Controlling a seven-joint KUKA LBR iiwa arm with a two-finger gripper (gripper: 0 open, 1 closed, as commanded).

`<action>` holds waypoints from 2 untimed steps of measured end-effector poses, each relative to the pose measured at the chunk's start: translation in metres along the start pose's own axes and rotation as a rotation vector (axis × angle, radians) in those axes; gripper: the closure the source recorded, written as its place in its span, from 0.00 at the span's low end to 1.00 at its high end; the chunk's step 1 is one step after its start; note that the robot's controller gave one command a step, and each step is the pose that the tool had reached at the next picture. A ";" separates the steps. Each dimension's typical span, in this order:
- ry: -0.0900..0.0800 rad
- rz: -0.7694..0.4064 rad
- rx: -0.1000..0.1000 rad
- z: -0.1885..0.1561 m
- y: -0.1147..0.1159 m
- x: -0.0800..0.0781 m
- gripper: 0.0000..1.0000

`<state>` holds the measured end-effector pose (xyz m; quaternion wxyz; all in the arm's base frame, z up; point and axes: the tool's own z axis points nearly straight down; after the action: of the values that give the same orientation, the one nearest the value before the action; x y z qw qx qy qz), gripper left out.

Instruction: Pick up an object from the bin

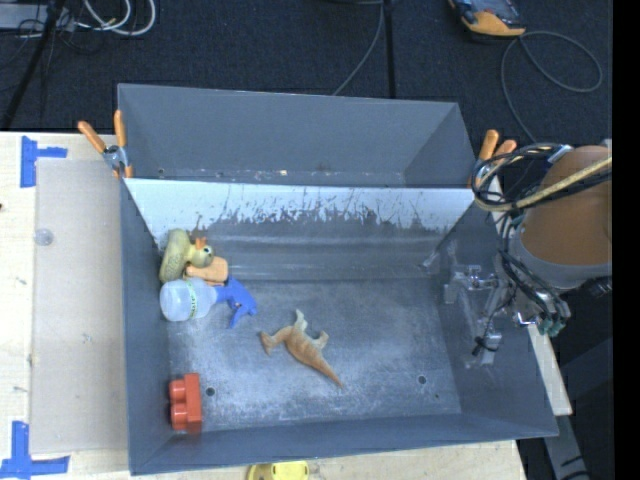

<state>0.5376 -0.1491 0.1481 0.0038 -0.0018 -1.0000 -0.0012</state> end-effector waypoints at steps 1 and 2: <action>-0.006 -0.004 0.002 -0.005 0.000 -0.001 0.00; -0.008 -0.058 0.003 0.040 0.039 0.000 0.00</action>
Offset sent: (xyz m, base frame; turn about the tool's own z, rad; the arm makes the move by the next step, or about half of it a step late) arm -0.0028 0.0737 -0.0781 -0.1056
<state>0.5377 -0.1100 0.1081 0.0000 0.0271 -0.9996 0.0003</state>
